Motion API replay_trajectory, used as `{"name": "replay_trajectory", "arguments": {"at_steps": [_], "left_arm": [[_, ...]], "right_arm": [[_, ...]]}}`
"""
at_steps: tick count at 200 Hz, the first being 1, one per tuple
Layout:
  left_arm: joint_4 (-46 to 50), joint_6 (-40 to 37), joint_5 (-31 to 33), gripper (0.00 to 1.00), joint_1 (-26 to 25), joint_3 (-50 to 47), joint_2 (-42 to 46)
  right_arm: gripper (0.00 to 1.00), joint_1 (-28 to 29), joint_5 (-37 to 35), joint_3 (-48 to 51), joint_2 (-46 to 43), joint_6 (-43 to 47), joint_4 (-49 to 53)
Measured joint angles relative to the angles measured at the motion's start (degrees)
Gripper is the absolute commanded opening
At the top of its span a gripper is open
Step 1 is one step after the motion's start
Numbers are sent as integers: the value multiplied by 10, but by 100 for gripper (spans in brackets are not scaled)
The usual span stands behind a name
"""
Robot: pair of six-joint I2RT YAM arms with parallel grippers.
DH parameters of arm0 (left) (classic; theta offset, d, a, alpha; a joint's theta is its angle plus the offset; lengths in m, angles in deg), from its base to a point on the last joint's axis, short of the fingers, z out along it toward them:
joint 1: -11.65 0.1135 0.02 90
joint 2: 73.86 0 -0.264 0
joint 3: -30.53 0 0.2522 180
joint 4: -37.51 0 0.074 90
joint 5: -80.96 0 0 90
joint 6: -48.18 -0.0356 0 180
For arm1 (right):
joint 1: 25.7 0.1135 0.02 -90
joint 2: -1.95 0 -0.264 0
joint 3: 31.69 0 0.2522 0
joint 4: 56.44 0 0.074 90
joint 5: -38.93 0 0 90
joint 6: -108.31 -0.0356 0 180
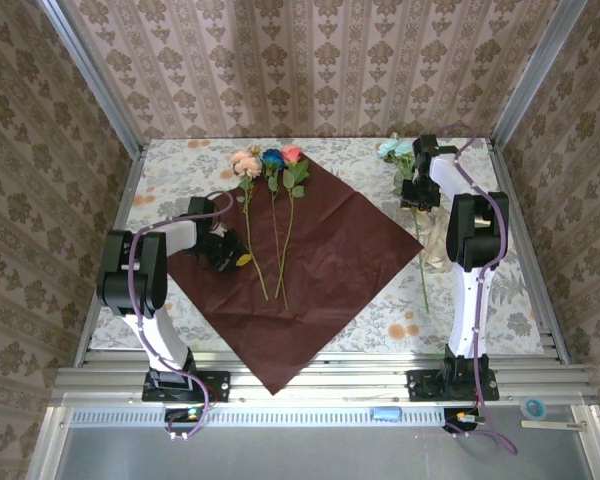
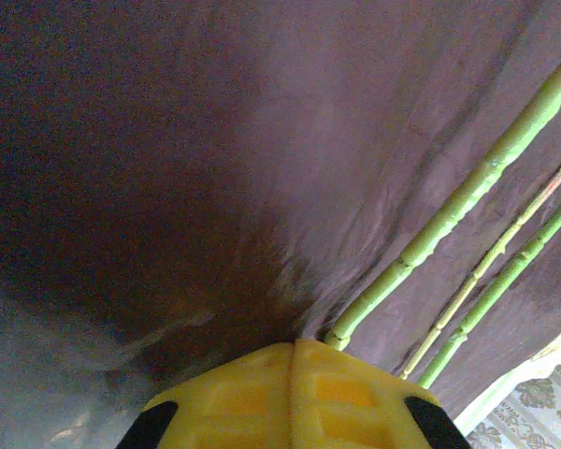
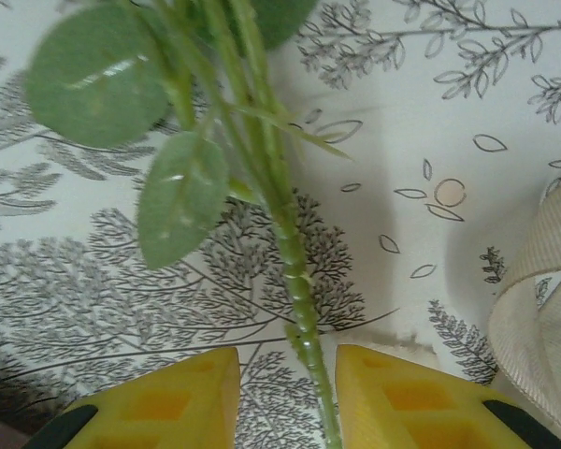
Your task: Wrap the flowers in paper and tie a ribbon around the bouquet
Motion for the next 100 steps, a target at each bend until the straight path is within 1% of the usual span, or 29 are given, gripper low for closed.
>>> {"name": "replay_trajectory", "arguments": {"at_steps": [71,81,100], "left_arm": [[8,-2,0,0,0,2,0],[9,-2,0,0,0,2,0],[14,-2,2,0,0,4,0]], "right_arm": [[25,4,-15,-34,32,33,5],[22,6,-15,-42,37,36,5],[14,13,-19,-53,46,42,8]]}}
